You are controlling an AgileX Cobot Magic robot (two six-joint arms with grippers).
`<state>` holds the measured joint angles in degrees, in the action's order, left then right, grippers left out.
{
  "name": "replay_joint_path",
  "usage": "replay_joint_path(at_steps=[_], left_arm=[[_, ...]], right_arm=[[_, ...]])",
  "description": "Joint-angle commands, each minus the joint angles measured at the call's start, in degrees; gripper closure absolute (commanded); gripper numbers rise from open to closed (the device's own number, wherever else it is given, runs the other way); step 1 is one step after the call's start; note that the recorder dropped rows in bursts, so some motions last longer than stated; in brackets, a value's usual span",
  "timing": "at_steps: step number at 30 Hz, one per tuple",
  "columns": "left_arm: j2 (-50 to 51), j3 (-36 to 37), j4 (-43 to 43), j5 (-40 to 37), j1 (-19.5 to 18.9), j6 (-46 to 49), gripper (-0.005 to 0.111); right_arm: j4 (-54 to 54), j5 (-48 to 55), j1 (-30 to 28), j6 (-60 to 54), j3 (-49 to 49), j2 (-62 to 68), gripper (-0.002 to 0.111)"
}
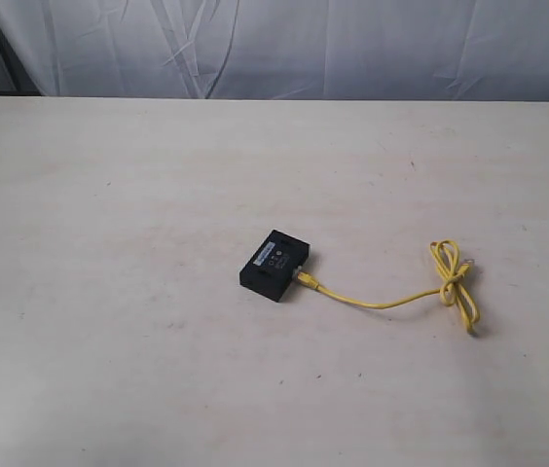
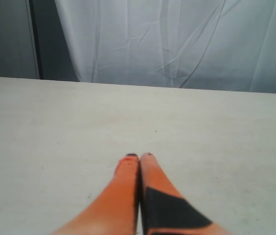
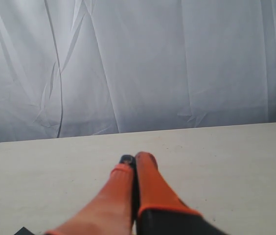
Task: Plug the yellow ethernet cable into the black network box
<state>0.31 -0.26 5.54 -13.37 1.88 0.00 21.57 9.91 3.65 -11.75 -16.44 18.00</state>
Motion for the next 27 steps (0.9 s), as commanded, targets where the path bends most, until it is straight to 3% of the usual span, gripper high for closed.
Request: replay_joint_path(at_steps=[1, 15, 20, 27], left_arm=[[-0.31, 0.26, -0.23, 0.56, -0.22, 0.0, 0.107], [-0.31, 0.26, -0.23, 0.56, -0.22, 0.0, 0.107], [-0.31, 0.26, -0.23, 0.56, -0.22, 0.0, 0.107], [-0.31, 0.26, -0.23, 0.56, -0.22, 0.0, 0.107]], right_arm=[[0.15, -0.11, -0.32, -0.06, 0.29, -0.19, 0.109], [-0.77, -1.21, -0.32, -0.2, 0.29, -0.19, 0.109], [-10.97, -1.54, -0.32, 8.85, 2.18, -1.91, 0.109], [-12.82, -1.43, -0.32, 8.73, 9.06, -10.12, 0.109]])
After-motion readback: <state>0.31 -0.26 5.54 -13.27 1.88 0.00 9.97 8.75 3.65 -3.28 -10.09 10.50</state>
